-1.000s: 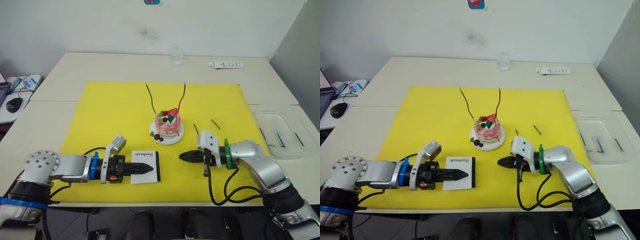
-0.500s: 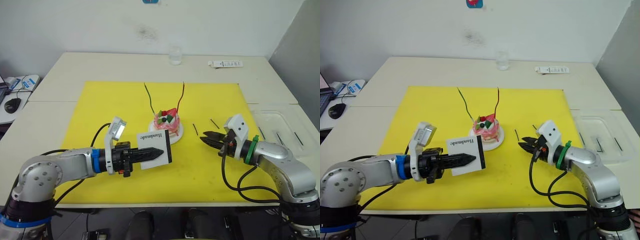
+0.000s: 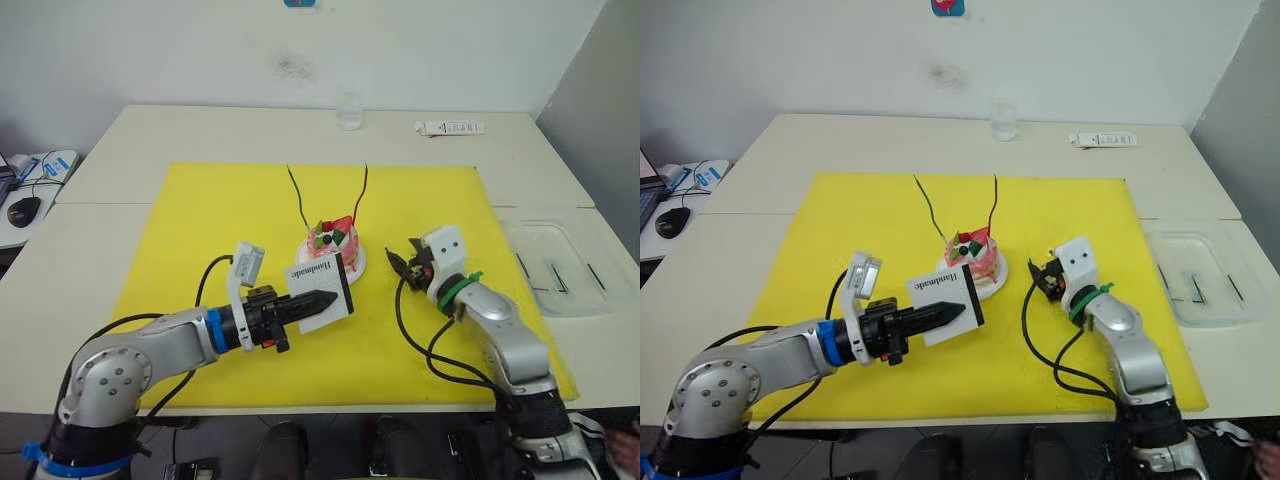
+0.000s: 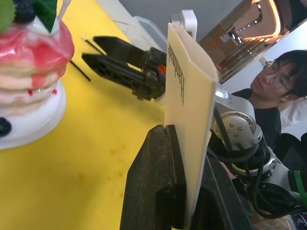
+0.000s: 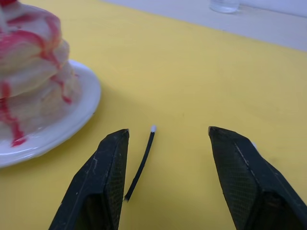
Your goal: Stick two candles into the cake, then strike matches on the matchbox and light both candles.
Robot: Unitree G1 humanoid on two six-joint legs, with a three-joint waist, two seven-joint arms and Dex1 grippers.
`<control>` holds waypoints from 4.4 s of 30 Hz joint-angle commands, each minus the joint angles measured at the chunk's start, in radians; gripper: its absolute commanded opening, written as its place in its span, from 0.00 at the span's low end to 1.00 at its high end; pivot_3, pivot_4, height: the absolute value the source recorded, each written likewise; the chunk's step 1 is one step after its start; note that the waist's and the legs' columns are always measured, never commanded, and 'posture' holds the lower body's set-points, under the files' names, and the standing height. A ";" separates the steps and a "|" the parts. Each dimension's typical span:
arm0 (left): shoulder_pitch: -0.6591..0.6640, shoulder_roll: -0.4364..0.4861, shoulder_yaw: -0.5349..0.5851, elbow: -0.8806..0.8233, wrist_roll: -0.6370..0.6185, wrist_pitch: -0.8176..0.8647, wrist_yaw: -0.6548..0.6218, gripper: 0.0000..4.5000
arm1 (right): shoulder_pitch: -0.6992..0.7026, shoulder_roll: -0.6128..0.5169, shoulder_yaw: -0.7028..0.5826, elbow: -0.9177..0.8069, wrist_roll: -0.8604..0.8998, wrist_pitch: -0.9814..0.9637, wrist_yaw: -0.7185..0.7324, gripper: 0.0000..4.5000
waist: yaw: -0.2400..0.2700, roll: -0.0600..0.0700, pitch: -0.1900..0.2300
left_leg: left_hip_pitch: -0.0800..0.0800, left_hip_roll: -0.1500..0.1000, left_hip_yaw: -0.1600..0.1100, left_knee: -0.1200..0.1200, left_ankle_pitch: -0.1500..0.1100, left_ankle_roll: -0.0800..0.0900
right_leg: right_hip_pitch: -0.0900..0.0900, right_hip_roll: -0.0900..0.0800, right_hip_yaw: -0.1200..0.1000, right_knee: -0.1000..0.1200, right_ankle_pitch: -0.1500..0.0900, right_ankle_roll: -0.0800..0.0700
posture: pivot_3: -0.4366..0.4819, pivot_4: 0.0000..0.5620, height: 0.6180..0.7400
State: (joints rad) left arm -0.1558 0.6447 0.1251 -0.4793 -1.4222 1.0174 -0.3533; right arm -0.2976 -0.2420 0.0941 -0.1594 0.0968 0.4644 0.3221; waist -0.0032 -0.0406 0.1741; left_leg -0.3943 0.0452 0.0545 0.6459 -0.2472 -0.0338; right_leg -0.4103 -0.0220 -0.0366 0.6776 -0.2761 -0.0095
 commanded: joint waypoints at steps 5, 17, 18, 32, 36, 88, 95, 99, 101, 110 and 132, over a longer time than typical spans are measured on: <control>0.009 0.018 0.020 -0.052 -0.041 -0.014 0.029 0.00 | -0.037 0.055 0.020 0.054 -0.023 -0.054 -0.030 0.61 | 0.000 0.000 0.000 | 0.000 0.000 0.000 0.000 0.000 0.000 | 0.000 0.000 0.000 0.000 0.000 0.000 | 0.48 0.27 1.00; 0.013 0.023 0.025 -0.059 -0.045 -0.033 0.049 0.00 | -0.032 0.133 0.023 0.072 -0.054 -0.010 -0.128 0.61 | 0.000 0.000 0.000 | 0.000 0.001 0.000 0.000 0.000 0.000 | 0.000 0.001 0.000 0.001 0.000 0.000 | 0.48 0.27 1.00; 0.012 0.026 0.026 -0.059 -0.046 -0.034 0.050 0.00 | -0.032 0.139 0.020 0.077 -0.056 -0.003 -0.139 0.61 | 0.000 0.000 0.000 | 0.000 0.001 0.000 0.000 0.000 0.000 | 0.000 0.001 0.000 0.001 0.000 0.000 | 0.48 0.27 1.00; 0.020 0.029 0.025 -0.062 -0.041 -0.048 0.053 0.00 | -0.014 0.145 0.012 0.083 -0.058 0.015 -0.167 0.01 | 0.000 0.000 0.000 | 0.001 0.000 0.000 0.000 0.000 0.000 | 0.000 0.000 0.000 0.001 0.000 0.000 | 0.48 0.27 1.00; 0.027 0.024 0.023 -0.068 -0.039 -0.053 0.056 0.00 | 0.003 0.143 0.017 0.066 -0.058 0.020 -0.165 0.01 | 0.000 0.000 0.000 | 0.001 0.000 0.000 0.000 0.000 0.000 | 0.000 0.000 0.000 0.001 0.000 0.000 | 0.48 0.27 1.00; 0.011 0.010 -0.017 -0.058 0.008 -0.060 0.004 0.00 | 0.115 -0.349 -0.024 0.030 0.161 -0.125 0.509 0.01 | 0.002 0.000 0.000 | 0.002 0.001 0.000 0.001 0.000 0.000 | 0.002 0.002 0.000 0.001 0.000 -0.001 | 0.48 0.27 1.00; 0.011 0.010 -0.015 -0.059 0.009 -0.060 0.004 0.00 | 0.113 -0.344 -0.026 0.027 0.160 -0.127 0.508 0.01 | 0.002 0.000 0.000 | 0.002 0.001 0.000 0.001 0.000 0.000 | 0.002 0.002 0.000 0.001 0.000 -0.001 | 0.48 0.27 1.00; 0.013 0.020 -0.008 -0.052 0.001 -0.052 -0.001 0.00 | 0.115 -0.352 -0.051 -0.021 0.201 -0.118 0.527 0.01 | 0.002 0.000 0.000 | 0.002 0.001 0.000 0.001 0.000 0.000 | 0.002 0.002 0.000 0.001 0.000 -0.001 | 0.48 0.27 1.00; 0.013 0.041 -0.003 -0.040 -0.001 -0.039 -0.027 0.00 | 0.118 -0.393 -0.076 -0.080 0.249 -0.097 0.580 0.01 | 0.002 0.000 0.000 | 0.002 0.001 0.000 0.001 0.000 0.000 | 0.002 0.002 0.000 0.001 0.000 -0.001 | 0.48 0.27 1.00; -0.068 0.063 -0.045 0.038 0.037 -0.005 -0.121 0.00 | -0.003 -0.595 -0.115 -0.278 0.453 0.100 0.749 0.01 | 0.001 0.001 0.001 | 0.004 0.001 -0.001 0.001 0.000 0.000 | 0.003 0.002 -0.001 0.001 0.000 -0.001 | 0.48 0.27 1.00; -0.246 -0.066 -0.105 0.159 0.130 0.074 -0.155 0.00 | -0.151 -0.535 -0.052 -0.298 0.427 0.073 0.725 0.01 | 0.001 0.000 0.001 | 0.003 0.001 -0.001 0.001 0.000 0.000 | 0.004 0.002 -0.001 0.001 0.000 -0.001 | 0.48 0.27 1.00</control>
State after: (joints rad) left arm -0.3845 0.5837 0.0172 -0.3052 -1.2850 1.0870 -0.4951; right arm -0.4228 -0.7781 0.0475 -0.4278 0.5267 0.5540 1.0560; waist -0.0020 -0.0403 0.1748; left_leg -0.3913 0.0460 0.0529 0.6470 -0.2472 -0.0335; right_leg -0.4067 -0.0201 -0.0376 0.6787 -0.2765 -0.0101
